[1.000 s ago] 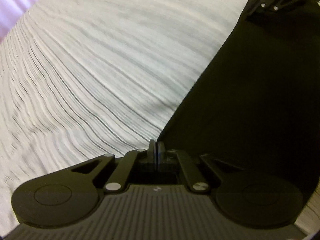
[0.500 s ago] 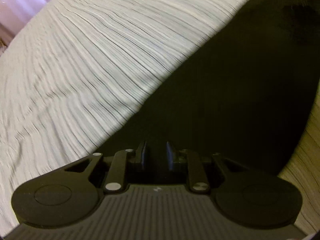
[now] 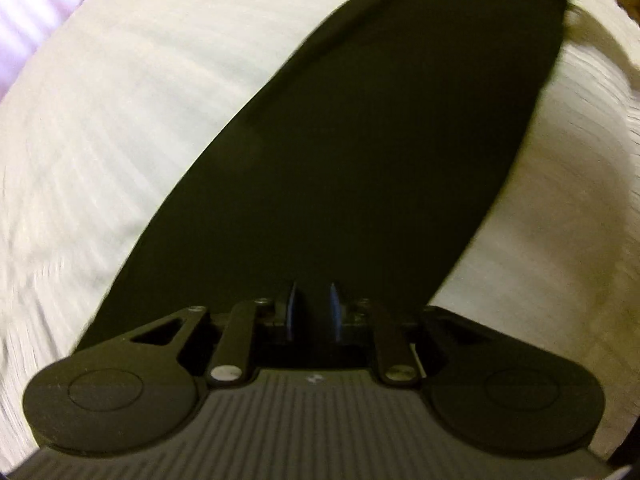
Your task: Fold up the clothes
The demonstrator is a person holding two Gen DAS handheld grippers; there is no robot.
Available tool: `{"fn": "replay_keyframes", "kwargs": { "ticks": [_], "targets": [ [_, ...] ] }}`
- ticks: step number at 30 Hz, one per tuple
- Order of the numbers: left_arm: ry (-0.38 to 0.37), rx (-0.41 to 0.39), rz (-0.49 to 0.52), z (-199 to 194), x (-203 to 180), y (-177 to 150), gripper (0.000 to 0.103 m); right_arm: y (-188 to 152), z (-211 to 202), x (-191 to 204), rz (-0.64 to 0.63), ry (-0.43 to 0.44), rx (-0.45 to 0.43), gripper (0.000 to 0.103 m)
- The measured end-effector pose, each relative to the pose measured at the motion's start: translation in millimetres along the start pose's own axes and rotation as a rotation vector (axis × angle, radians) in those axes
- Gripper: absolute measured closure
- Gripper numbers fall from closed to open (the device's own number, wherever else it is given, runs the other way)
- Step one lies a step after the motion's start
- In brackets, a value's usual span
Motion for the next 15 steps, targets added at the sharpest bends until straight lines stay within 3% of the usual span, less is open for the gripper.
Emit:
{"fn": "replay_keyframes", "kwargs": {
  "ticks": [3, 5, 8, 15],
  "targets": [
    [-0.027, -0.078, 0.044, -17.1, -34.3, 32.9, 0.081, 0.5, -23.0, -4.2, 0.052, 0.022, -0.078, 0.039],
    [-0.057, -0.158, 0.126, -28.7, -66.4, 56.2, 0.075, 4.4, -40.6, -9.6, 0.089, 0.032, -0.121, 0.039],
    [-0.124, -0.233, 0.208, -36.6, -111.1, 87.3, 0.074, -3.2, -56.3, -29.8, 0.177, 0.029, -0.159, 0.039],
    [-0.21, -0.329, 0.309, -40.5, -177.8, 148.9, 0.073, 8.4, -70.9, -132.6, 0.465, -0.004, -0.313, 0.039]
  ]
}}
Point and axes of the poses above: each gripper's, at about its wrist camera, not at the fingertips, and z roughly the way its jaws point, x to its left, y to its top, the point moved 6 cm from there along z, roughly the way its jaws point, and after that the axes turned 14 degrees about y, right-handed, at the moved point
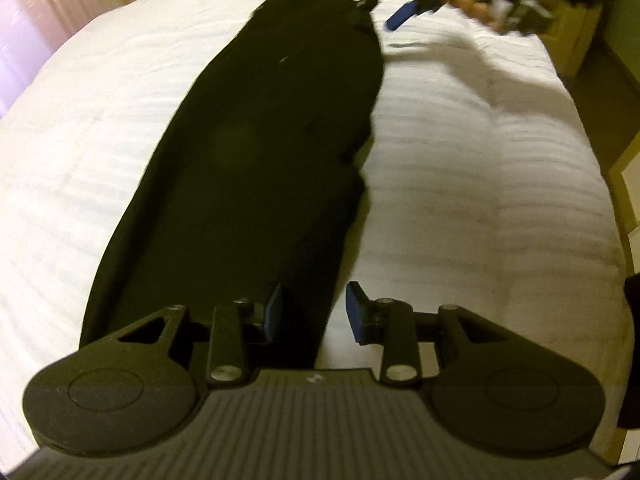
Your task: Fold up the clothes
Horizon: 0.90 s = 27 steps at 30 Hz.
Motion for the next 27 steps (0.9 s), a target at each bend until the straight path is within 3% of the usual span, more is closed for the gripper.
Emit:
{"fn": "replay_keyframes", "kwargs": {
  "ticks": [4, 8, 11, 15, 17, 19, 21, 22, 27],
  "targets": [
    [-0.007, 0.005, 0.03, 16.1, -11.2, 16.3, 0.072, 28.9, 30.9, -43.0, 0.1, 0.007, 0.028, 0.039],
    [0.035, -0.003, 0.074, 22.3, -15.5, 18.4, 0.071, 62.7, 57.7, -39.9, -0.038, -0.014, 0.071, 0.039],
    [0.101, -0.048, 0.232, 23.6, -29.9, 20.1, 0.059, 67.9, 52.9, -35.0, -0.055, -0.015, 0.073, 0.039],
    [0.15, -0.085, 0.465, 26.6, -44.0, 9.2, 0.06, 56.8, 16.2, -23.7, -0.075, -0.04, 0.012, 0.039],
    [0.187, -0.105, 0.511, 30.4, -41.6, 8.2, 0.063, 35.2, -4.5, -18.7, -0.062, -0.042, -0.031, 0.039],
    [0.189, -0.118, 0.471, 30.0, -30.5, 13.7, 0.067, 9.6, -14.6, -9.6, -0.034, -0.018, -0.038, 0.039],
    [0.147, -0.101, 0.37, 31.2, -12.7, 22.8, 0.092, -23.4, -29.9, 6.7, -0.046, -0.013, -0.03, 0.025],
    [0.114, -0.08, 0.302, 33.2, -2.1, 28.2, 0.094, -40.3, -37.0, 16.8, -0.066, -0.015, -0.021, 0.015],
    [-0.075, 0.013, -0.074, 49.5, 52.7, 39.5, 0.099, -127.5, -24.5, 81.3, -0.163, 0.114, 0.085, 0.014]
  ]
}}
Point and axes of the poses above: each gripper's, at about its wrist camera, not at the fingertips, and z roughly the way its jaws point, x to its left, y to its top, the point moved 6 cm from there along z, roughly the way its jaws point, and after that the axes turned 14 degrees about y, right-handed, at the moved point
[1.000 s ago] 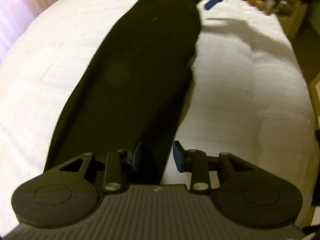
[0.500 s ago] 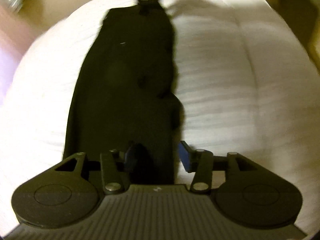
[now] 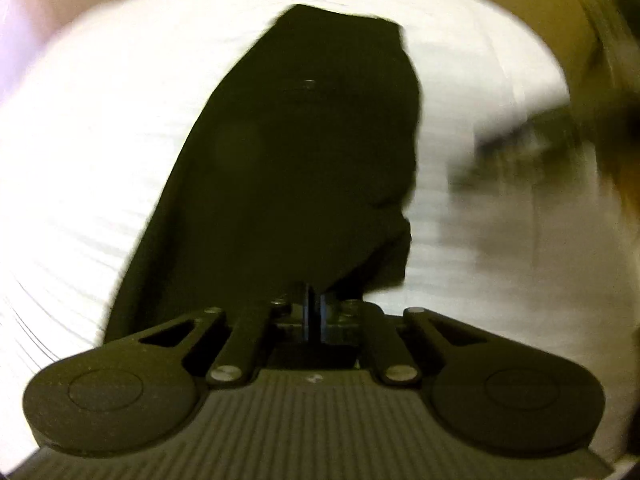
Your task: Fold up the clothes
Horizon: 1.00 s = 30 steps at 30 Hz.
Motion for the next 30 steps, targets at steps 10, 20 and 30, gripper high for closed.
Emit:
{"fn": "replay_keyframes", "kwargs": {
  "ticks": [10, 20, 30],
  "targets": [
    [-0.11, -0.005, -0.061, 6.4, 30.6, 4.7, 0.101, -26.3, 87.4, 56.4, -0.02, -0.051, -0.058, 0.014],
    [-0.138, -0.035, 0.005, 6.6, 26.2, 3.5, 0.095, -19.1, 62.0, 54.3, -0.12, -0.196, -0.105, 0.014],
    [0.029, -0.16, 0.272, -23.5, -14.4, -26.1, 0.077, -27.2, 28.1, 32.3, 0.05, -0.213, -0.077, 0.014]
  ]
}}
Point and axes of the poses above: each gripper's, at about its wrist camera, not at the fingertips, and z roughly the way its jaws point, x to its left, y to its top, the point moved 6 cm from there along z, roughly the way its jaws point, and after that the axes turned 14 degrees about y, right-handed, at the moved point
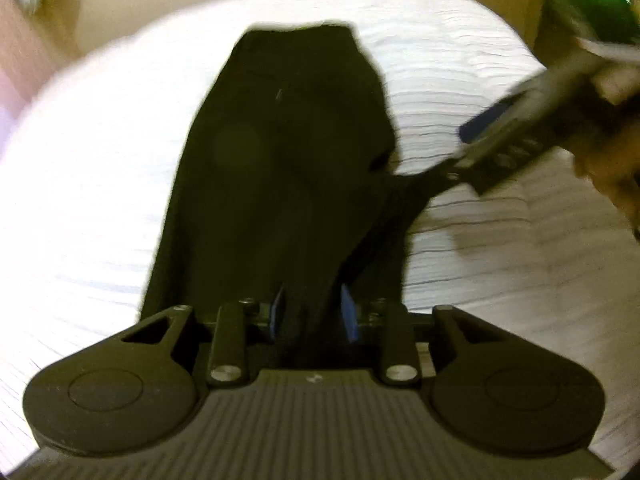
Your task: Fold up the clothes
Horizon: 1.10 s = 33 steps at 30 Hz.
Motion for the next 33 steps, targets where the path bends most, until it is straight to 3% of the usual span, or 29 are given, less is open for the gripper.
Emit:
{"fn": "replay_keyframes", "kwargs": {
  "ticks": [3, 7, 8, 9, 13, 17, 20, 24, 28, 30, 33],
  "targets": [
    [0.012, -0.059, 0.1, -16.9, -22.2, -4.1, 0.075, -0.5, -9.8, 0.4, 0.022, 0.009, -0.006, 0.014],
    [0.049, -0.053, 0.264, 3.3, -53.9, -13.5, 0.074, 1.2, -16.5, 0.2, 0.034, 0.021, -0.014, 0.014],
    [0.059, -0.052, 0.305, 8.5, -61.7, -15.8, 0.079, -0.3, -19.6, 1.9, 0.033, 0.021, -0.013, 0.014],
    [0.054, -0.04, 0.267, 10.2, -54.3, -13.7, 0.097, -1.6, -21.3, 2.6, 0.032, 0.023, -0.01, 0.014],
    [0.03, 0.007, 0.084, 15.1, -18.5, -3.5, 0.1, -7.9, -18.2, 8.8, 0.0, 0.063, 0.02, 0.014],
    [-0.067, 0.044, -0.148, 8.1, 33.7, -2.4, 0.102, -16.8, -2.4, 23.8, -0.039, 0.118, 0.063, 0.014],
    [-0.133, 0.049, -0.249, 7.4, 59.3, -2.1, 0.102, -20.4, 16.9, 35.7, -0.041, 0.131, 0.076, 0.014],
    [-0.195, 0.029, -0.289, -2.5, 71.0, -2.1, 0.103, -15.9, 43.4, 54.0, -0.058, 0.139, 0.035, 0.014],
    [-0.209, 0.0, -0.276, -17.7, 69.5, -4.0, 0.103, -7.7, 62.2, 48.7, -0.079, 0.034, -0.021, 0.014],
    [-0.197, -0.02, -0.222, -25.7, 55.4, -2.7, 0.103, 1.0, 45.8, 33.4, -0.043, -0.046, -0.089, 0.014],
    [-0.194, -0.051, -0.113, -35.9, 22.2, 0.3, 0.103, 7.1, 2.1, 13.4, -0.004, -0.072, -0.148, 0.014]
  ]
}}
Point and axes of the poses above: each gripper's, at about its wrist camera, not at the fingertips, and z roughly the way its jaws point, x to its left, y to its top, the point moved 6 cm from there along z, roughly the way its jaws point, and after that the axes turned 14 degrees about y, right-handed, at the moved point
